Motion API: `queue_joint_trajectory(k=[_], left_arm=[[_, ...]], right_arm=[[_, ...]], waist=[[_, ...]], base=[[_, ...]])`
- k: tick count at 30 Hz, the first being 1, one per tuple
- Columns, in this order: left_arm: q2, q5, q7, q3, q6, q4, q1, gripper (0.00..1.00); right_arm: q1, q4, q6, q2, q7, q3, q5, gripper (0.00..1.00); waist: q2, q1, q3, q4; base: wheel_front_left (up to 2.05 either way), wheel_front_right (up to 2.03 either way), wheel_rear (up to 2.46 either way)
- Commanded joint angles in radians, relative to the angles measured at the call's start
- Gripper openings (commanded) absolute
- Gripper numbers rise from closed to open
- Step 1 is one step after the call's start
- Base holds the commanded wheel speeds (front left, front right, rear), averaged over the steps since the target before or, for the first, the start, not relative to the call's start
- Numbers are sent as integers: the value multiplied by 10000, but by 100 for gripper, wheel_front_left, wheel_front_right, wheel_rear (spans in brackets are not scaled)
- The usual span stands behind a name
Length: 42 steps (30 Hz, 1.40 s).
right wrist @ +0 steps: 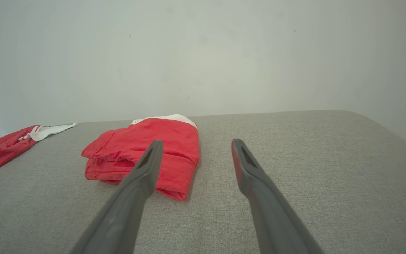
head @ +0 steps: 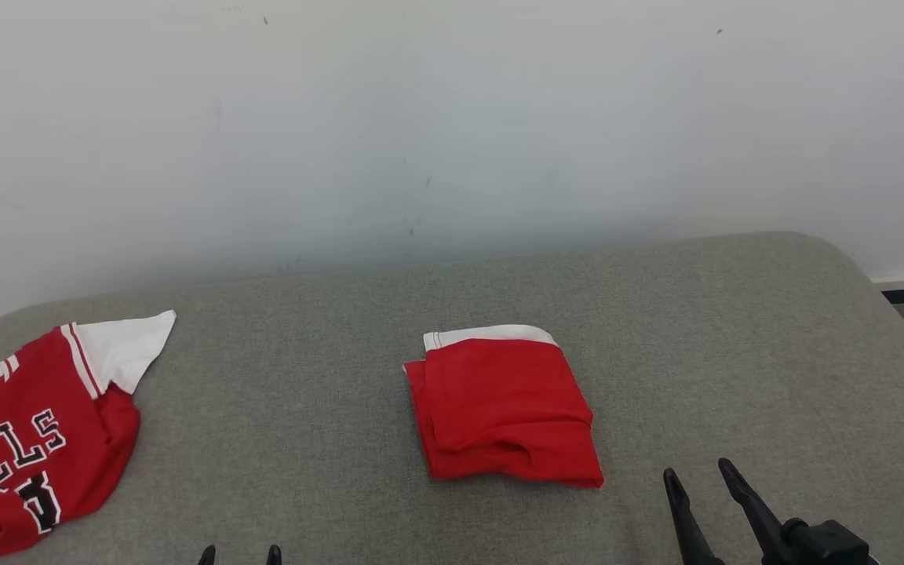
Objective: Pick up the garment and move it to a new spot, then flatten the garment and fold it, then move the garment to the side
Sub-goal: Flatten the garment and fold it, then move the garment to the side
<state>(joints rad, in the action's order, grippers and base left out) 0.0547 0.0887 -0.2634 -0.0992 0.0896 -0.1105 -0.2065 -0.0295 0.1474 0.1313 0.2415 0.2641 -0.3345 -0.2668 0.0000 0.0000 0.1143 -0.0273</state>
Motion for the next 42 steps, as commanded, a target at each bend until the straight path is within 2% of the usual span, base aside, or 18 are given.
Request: queue_joint_trajectory(k=[1,19,28,31,32,33,35,36,42], left_arm=[[-14,-16,13,44,-23,23,-173,100],[-40,-49,13,-189,72,-10,183,100],[-40,-91,13,-545,148,-83,575,100],[-41,-119,13,-678,119,-55,764,100],[-39,-130,13,-769,86,-41,897,100],[-39,-130,13,-769,86,-41,897,100],[-40,-141,13,-891,49,-37,978,100],[-40,-178,13,-1019,-2,-29,1109,100],[-38,-175,13,-1401,-63,-17,1510,100]], right_arm=[[-47,-28,-11,-27,13,3,-50,100],[243,104,-11,-129,13,-36,-304,100],[1180,851,-11,55,11,-612,-1556,100],[1655,1302,-11,51,11,-726,-2362,100],[1947,1623,-11,32,13,-879,-3069,100],[1947,1623,-11,32,13,-879,-3069,100],[2256,1882,-10,24,11,-1075,-4114,100],[2591,2114,-11,268,13,-1333,-5015,100],[3745,2893,-10,962,11,-2274,-7380,100]], waist=[[0,0,-1,4],[0,0,-299,77],[0,0,-773,269],[0,0,-961,395],[0,0,-1083,502],[0,0,-1083,502],[0,0,-1208,646],[0,0,-1386,803],[0,0,-2059,1245]], base=[[0,0,0],[0,0,0],[0,0,0],[0,0,0],[0,0,0],[0,0,0],[0,0,0],[0,0,0],[0,0,0]])
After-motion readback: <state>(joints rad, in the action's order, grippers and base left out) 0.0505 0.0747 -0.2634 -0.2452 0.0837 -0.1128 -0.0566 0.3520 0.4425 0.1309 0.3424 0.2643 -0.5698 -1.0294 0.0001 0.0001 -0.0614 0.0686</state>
